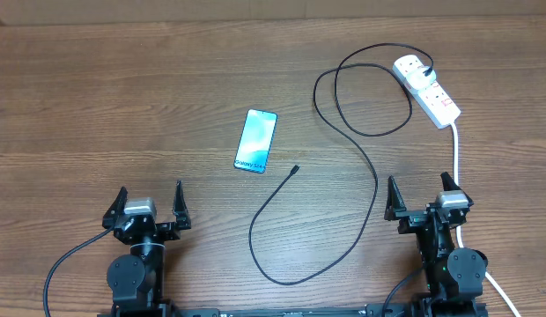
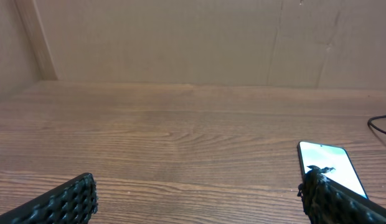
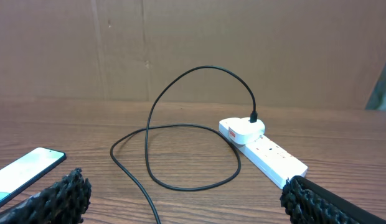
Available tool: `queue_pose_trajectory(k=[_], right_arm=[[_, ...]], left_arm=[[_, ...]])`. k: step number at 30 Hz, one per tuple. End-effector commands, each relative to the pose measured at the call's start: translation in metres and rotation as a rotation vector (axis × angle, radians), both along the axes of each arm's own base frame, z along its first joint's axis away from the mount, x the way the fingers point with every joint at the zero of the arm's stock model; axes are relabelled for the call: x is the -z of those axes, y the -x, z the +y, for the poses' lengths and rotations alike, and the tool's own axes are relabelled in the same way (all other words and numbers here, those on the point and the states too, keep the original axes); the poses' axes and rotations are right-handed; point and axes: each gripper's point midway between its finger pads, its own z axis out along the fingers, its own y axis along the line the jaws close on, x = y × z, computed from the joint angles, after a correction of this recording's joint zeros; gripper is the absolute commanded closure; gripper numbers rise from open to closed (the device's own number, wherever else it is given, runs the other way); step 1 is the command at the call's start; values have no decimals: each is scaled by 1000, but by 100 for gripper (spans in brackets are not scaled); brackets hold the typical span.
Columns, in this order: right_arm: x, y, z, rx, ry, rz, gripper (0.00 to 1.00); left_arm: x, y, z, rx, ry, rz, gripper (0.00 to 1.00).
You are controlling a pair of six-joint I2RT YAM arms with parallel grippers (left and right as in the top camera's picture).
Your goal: Plug charger to phone and switch on socket
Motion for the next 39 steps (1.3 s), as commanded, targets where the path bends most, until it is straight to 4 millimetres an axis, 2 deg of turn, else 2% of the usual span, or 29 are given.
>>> queue_pose_trajectory(k=[1,8,14,21,32,36,37,39], right_arm=[[1,0,-1,6,-6,-6,0],[1,0,-1,6,-6,-6,0],[1,0,-1,6,-6,-6,0],[1,0,-1,6,-6,-6,0],[1,0,-1,6,-6,-6,0],[1,0,-1,6,-6,-6,0],[1,0,-1,6,-6,-6,0],[1,0,-1,6,-6,-6,0]], left_arm=[[1,0,1,1,-19,-3,0],[1,0,-4,30,4,-5,1],[-1,-1,-14,66,254,-22,0],[-7,-1,-15,52,524,-55,0],[-70,4,-15,119,500,-304,0],[-105,14,-16,158,481,-450,1],[-121,21,-16,173,458,-513,0],[-135,27,-17,183,433,-562,1]])
